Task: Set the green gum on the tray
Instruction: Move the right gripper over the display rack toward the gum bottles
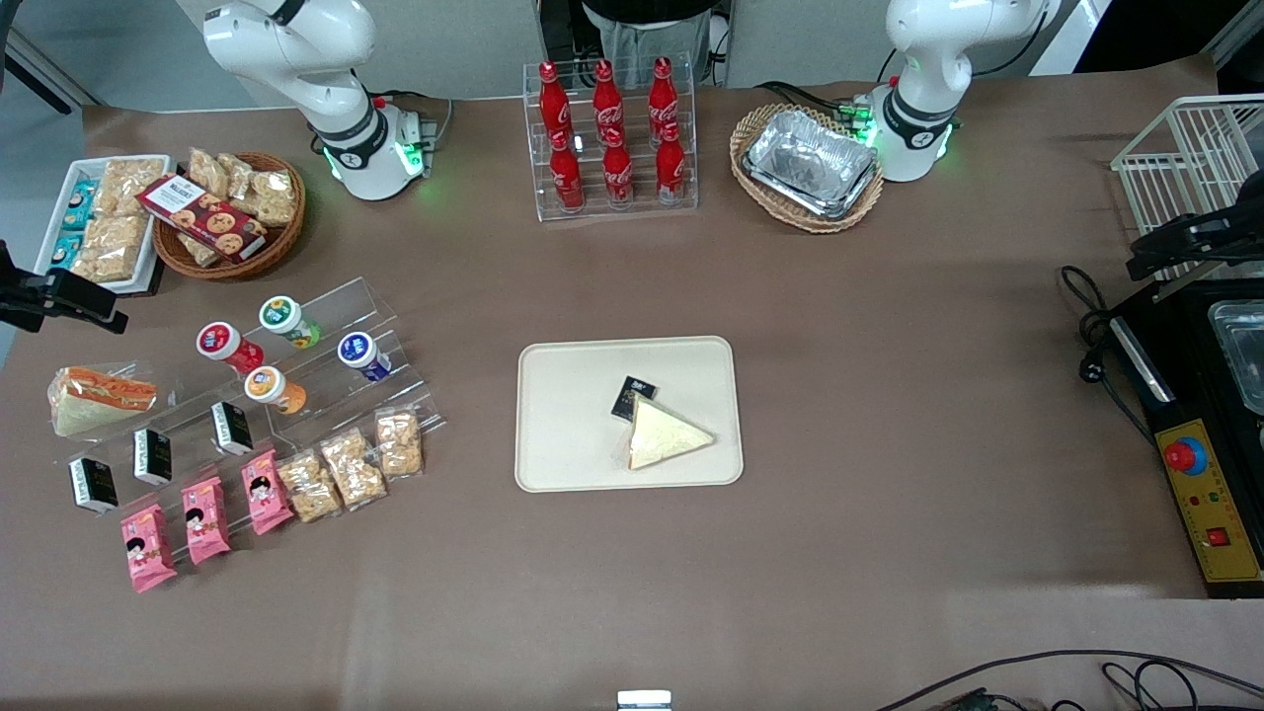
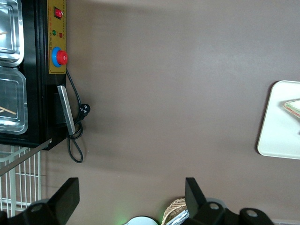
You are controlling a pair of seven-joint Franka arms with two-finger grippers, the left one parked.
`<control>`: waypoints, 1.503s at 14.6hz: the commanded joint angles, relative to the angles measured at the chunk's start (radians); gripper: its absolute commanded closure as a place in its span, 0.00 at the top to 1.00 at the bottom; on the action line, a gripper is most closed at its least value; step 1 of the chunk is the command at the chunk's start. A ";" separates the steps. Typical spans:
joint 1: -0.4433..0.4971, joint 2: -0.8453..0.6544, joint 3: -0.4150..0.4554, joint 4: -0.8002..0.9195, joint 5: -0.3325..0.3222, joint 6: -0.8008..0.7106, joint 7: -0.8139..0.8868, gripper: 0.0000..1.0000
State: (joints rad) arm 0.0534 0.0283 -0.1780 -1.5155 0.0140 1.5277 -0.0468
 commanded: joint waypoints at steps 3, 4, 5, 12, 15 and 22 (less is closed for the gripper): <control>0.003 0.001 0.000 0.008 -0.002 0.006 -0.002 1.00; 0.003 0.001 0.000 0.005 -0.002 0.005 -0.002 1.00; 0.003 0.001 0.000 0.005 0.000 0.006 -0.004 1.00; 0.005 -0.099 0.002 -0.124 0.000 -0.017 -0.002 1.00; 0.005 -0.206 0.017 -0.271 -0.002 0.035 -0.001 1.00; 0.005 -0.360 0.095 -0.505 -0.008 0.153 0.076 1.00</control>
State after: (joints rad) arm 0.0545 -0.2702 -0.1111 -1.9231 0.0144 1.6178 -0.0037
